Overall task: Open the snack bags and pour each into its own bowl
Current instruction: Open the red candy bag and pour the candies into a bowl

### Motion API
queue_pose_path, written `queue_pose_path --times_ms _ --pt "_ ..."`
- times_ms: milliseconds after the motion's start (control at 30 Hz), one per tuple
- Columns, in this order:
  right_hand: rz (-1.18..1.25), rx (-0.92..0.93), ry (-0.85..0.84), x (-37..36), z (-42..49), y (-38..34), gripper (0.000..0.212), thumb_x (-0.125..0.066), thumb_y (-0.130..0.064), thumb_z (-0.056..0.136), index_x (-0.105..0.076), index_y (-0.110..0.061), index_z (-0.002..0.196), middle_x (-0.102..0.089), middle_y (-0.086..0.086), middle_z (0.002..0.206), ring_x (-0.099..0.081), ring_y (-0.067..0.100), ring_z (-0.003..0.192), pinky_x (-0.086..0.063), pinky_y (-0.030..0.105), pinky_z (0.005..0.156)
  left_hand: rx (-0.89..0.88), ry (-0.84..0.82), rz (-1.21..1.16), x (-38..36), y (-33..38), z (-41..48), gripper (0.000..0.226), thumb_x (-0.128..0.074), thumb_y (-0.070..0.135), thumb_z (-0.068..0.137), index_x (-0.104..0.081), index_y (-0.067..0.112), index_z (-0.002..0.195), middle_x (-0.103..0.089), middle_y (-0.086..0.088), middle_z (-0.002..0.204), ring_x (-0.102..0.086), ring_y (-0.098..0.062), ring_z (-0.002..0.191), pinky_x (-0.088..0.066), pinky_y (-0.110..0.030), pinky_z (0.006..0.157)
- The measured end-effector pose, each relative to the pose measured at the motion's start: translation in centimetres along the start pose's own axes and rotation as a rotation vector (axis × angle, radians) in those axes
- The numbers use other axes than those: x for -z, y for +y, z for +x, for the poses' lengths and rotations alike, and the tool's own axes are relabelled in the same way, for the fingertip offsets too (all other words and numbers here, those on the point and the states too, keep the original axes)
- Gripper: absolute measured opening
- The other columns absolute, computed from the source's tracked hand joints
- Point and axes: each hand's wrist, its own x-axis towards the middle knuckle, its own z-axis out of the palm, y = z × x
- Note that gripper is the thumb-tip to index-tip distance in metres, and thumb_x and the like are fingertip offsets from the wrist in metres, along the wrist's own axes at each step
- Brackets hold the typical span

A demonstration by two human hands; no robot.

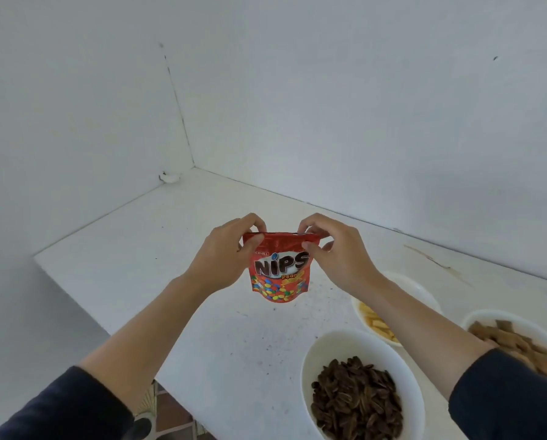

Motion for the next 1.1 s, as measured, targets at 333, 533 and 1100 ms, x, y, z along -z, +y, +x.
queue_pose_path --times_ms 333,533,1100 --pt "-0.214 0.146 0.021 -4.4 -1.3 3.2 0.025 -0.077 0.001 0.08 -0.08 -0.016 0.098 -0.072 -0.006 0.091 -0.063 0.013 0.086 -0.056 0.034 0.076 -0.025 -0.008 0.022 -2.8 -4.9 -1.8 0.016 -0.055 0.022 0.103 -0.061 0.03 0.116 -0.071 0.007 0.097 -0.064 -0.012 0.085 -0.052 -0.024 0.067" --pt "-0.245 0.265 0.028 -3.9 -1.5 3.9 0.014 -0.078 -0.005 0.083 -0.082 -0.013 0.093 -0.076 0.0 0.092 -0.069 0.019 0.085 -0.058 0.041 0.071 -0.152 0.107 0.021 -2.8 -5.2 -2.0 0.019 -0.069 0.011 0.094 -0.079 0.021 0.107 -0.075 0.01 0.094 -0.064 -0.006 0.079 -0.045 -0.012 0.069" --pt "-0.236 0.103 -0.159 -5.8 -0.1 1.7 0.003 -0.067 -0.018 0.093 -0.066 -0.015 0.094 -0.065 -0.006 0.092 -0.053 0.014 0.095 -0.047 0.032 0.079 -0.229 0.0 -0.002 -1.8 -5.1 -1.8 0.02 -0.068 0.005 0.093 -0.077 0.02 0.103 -0.075 0.007 0.093 -0.066 -0.008 0.081 -0.046 -0.014 0.068"
